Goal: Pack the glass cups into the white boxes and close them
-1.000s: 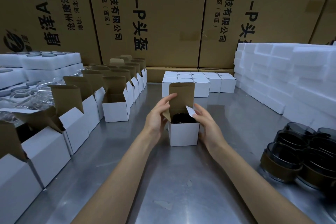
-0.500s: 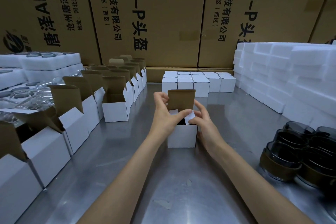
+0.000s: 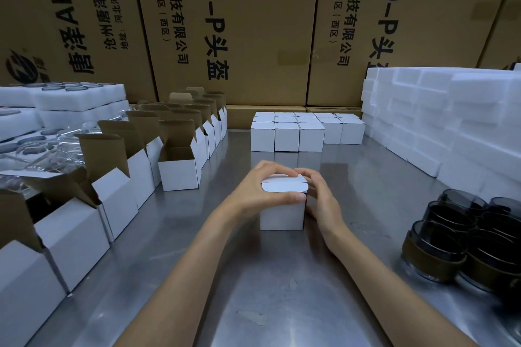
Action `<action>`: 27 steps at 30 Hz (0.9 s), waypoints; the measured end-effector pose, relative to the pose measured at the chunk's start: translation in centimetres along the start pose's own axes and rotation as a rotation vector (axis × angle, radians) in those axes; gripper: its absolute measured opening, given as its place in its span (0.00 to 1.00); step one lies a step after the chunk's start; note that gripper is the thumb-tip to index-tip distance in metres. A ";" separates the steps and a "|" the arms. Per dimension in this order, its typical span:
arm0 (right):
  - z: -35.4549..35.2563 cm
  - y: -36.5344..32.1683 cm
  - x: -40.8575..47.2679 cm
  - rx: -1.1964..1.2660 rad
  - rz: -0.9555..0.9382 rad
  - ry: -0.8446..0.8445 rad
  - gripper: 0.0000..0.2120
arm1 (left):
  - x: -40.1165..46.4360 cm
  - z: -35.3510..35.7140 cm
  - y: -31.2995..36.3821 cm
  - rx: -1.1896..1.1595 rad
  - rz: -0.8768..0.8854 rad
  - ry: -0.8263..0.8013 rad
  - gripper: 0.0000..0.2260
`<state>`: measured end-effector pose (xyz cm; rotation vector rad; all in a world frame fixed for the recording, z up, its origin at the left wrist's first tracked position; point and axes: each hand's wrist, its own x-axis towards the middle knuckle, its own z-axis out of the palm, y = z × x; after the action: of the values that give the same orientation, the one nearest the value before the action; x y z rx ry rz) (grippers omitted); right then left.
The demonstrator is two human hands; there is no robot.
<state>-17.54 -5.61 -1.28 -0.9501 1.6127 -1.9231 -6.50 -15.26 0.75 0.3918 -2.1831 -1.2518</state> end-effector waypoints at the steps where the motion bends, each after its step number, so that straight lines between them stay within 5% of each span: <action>1: 0.0 0.0 -0.1 0.006 -0.004 -0.013 0.14 | 0.0 0.0 0.1 -0.008 -0.003 0.000 0.19; 8: 0.1 0.3 -0.3 0.014 -0.044 -0.077 0.17 | 0.1 0.7 0.1 -0.164 0.065 0.142 0.10; 19: -0.2 0.5 0.0 0.045 -0.039 -0.108 0.10 | 0.1 0.2 -0.1 -0.127 0.050 0.014 0.07; 27: -0.3 0.6 0.2 -0.017 -0.031 -0.119 0.11 | 0.1 0.8 -1.3 -0.097 -0.087 0.084 0.16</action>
<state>-17.93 -5.69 -1.81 -1.0806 1.5573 -1.8389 -7.10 -15.38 -0.65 0.4957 -2.0452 -1.3577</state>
